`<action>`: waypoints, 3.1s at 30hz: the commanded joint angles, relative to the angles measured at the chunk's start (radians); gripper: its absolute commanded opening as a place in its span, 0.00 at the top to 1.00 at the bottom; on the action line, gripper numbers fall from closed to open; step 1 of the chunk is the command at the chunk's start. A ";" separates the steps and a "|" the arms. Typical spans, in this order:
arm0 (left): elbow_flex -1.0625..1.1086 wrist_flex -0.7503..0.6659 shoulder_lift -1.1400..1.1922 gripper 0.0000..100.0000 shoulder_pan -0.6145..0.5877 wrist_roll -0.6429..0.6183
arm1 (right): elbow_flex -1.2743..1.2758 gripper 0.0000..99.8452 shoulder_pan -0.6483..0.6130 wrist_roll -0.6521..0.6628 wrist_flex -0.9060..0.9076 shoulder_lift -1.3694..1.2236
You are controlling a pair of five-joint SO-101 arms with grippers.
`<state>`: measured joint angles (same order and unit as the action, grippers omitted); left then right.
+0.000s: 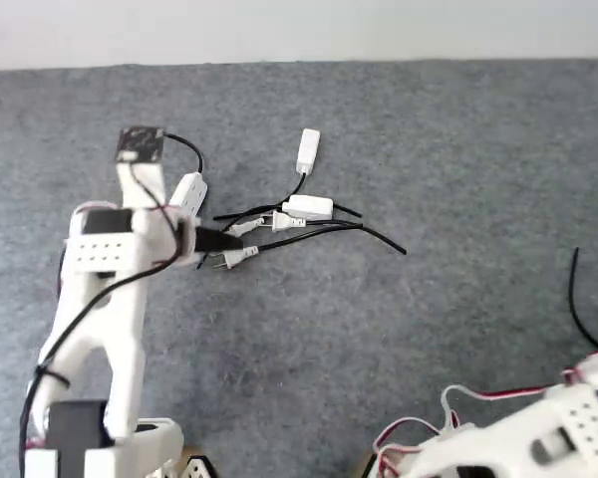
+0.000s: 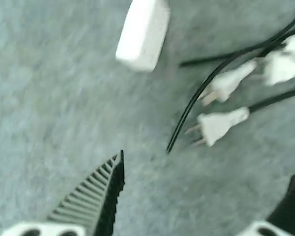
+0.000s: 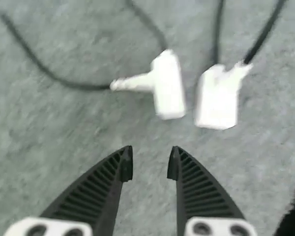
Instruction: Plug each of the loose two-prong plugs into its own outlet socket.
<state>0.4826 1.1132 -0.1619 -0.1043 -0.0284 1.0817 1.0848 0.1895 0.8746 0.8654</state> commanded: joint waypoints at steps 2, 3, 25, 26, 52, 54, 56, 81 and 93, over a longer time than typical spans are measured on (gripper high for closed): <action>-0.157 0.002 0.089 0.53 0.058 0.017 | 0.095 0.87 -0.053 -0.012 -0.015 0.137; -0.183 0.000 0.118 0.53 0.072 0.040 | 0.118 0.87 -0.056 -0.012 -0.024 0.160; -0.355 -0.130 0.341 0.53 0.232 0.408 | 0.430 0.88 -0.355 0.021 -0.085 0.593; -0.346 -0.133 0.338 0.53 0.229 0.405 | 0.440 0.88 -0.409 0.021 -0.110 0.616; 0.272 -0.417 -0.126 0.53 -0.066 0.051 | -0.126 0.87 -0.886 -0.124 0.131 0.220; 0.278 -0.414 -0.126 0.53 -0.140 -0.005 | -0.181 0.87 -0.946 -0.126 0.130 0.136; 0.282 -0.410 -0.126 0.53 -0.209 -0.046 | -0.230 0.87 -1.004 -0.126 0.120 0.061; 0.375 -0.497 -0.127 0.53 -0.331 -0.153 | -0.445 0.87 -1.445 0.104 -0.145 -0.383; 0.381 -0.497 -0.126 0.53 -0.333 -0.152 | -0.746 0.87 -1.383 0.109 -0.271 -0.849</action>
<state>0.8661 0.6391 -0.2509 -0.4419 -0.1741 0.4818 -0.3330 0.2800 0.6245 0.1059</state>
